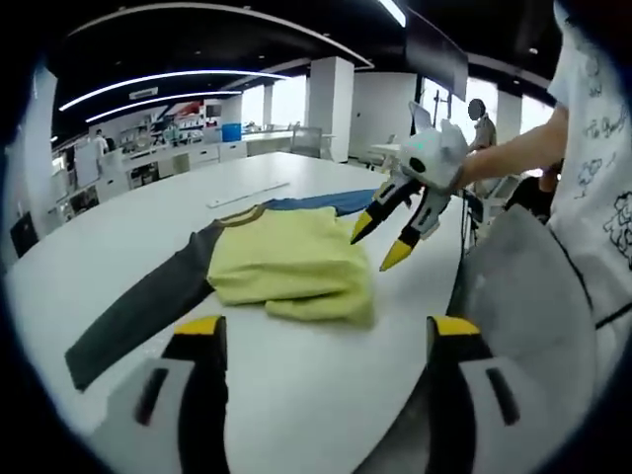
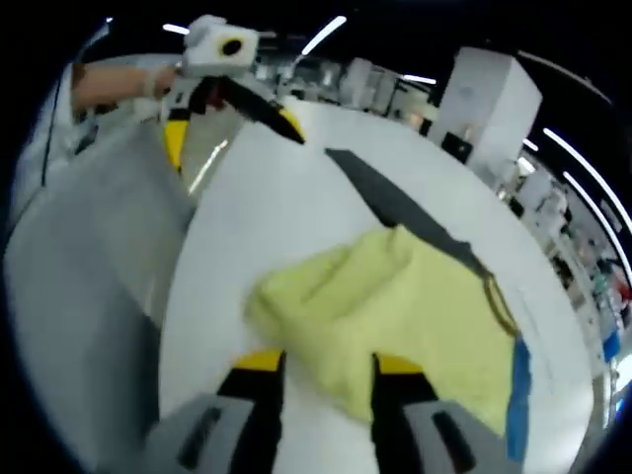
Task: Fold the garment on the visible template until the final outline fits inside the template.
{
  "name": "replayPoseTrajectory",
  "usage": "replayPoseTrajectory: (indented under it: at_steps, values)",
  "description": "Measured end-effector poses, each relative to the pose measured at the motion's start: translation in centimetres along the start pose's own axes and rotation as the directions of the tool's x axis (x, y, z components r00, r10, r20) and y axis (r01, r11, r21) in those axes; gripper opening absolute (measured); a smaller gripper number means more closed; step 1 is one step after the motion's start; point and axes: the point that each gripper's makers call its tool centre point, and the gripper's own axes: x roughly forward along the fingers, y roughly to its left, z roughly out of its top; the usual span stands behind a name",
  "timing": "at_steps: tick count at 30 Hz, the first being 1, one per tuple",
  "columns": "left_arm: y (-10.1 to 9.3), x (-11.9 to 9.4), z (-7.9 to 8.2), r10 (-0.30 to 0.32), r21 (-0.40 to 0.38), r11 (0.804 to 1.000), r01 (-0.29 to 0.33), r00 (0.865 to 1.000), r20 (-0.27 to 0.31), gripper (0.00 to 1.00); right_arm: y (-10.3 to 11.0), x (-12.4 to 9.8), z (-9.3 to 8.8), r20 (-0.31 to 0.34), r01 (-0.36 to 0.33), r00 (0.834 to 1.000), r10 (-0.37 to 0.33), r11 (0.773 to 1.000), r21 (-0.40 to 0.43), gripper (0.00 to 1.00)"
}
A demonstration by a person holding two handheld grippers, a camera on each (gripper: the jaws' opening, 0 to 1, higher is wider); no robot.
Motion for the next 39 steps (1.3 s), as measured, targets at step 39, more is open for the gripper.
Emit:
replayPoseTrajectory:
  at_steps: [39]
  values:
    - [-0.3, 1.5, -1.3, -0.027, -0.048, 0.998, 0.027, 1.000, -0.010, 0.76, -12.9, -4.7, 8.0, 0.191, 0.148, 0.952, -0.240, 0.905, 0.398, 0.00]
